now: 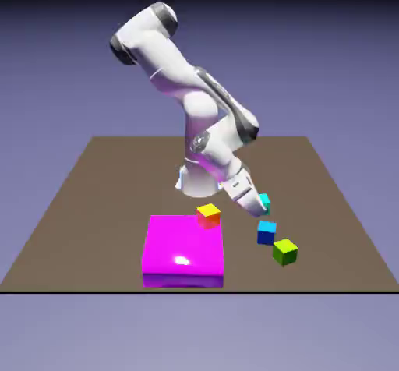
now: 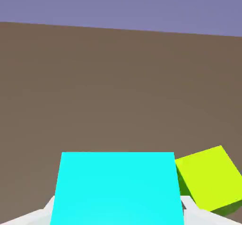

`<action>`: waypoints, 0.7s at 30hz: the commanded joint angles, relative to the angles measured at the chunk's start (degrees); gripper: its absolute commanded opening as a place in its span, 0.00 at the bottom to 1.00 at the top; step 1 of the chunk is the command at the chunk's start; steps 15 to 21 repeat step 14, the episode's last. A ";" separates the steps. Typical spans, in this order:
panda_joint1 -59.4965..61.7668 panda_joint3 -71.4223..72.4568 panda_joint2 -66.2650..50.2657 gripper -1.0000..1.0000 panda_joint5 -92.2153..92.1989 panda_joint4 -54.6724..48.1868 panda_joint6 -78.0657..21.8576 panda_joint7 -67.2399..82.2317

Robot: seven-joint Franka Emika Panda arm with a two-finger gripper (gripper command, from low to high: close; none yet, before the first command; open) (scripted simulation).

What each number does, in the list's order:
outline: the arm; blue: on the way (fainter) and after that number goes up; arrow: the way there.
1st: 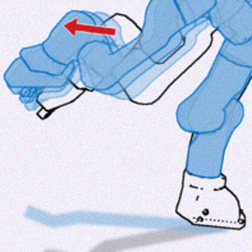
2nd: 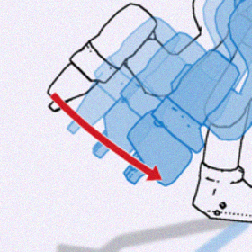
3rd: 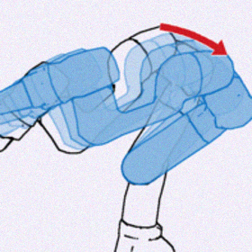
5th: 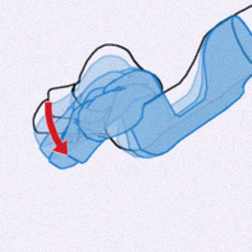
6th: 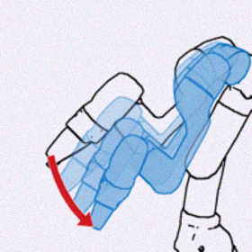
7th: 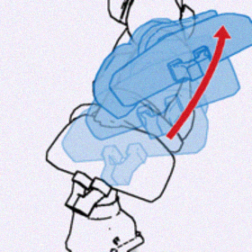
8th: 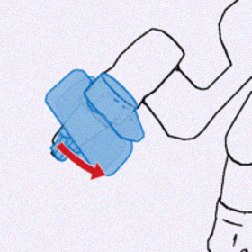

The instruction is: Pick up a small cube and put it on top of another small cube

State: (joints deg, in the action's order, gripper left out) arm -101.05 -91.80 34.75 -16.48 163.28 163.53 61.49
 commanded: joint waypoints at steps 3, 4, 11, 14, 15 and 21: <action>-6.23 -5.35 1.74 0.00 0.00 -0.72 3.46 0.67; -8.31 -7.14 2.32 0.00 0.00 -0.96 4.60 0.90; -21.74 -18.69 6.06 0.00 0.00 -2.51 11.94 2.36; -19.67 -16.91 5.49 1.00 0.00 -2.27 10.81 2.13; -19.67 -16.91 5.49 1.00 0.00 -2.27 10.81 2.13; -19.67 -16.91 5.49 1.00 0.00 -2.27 10.81 2.13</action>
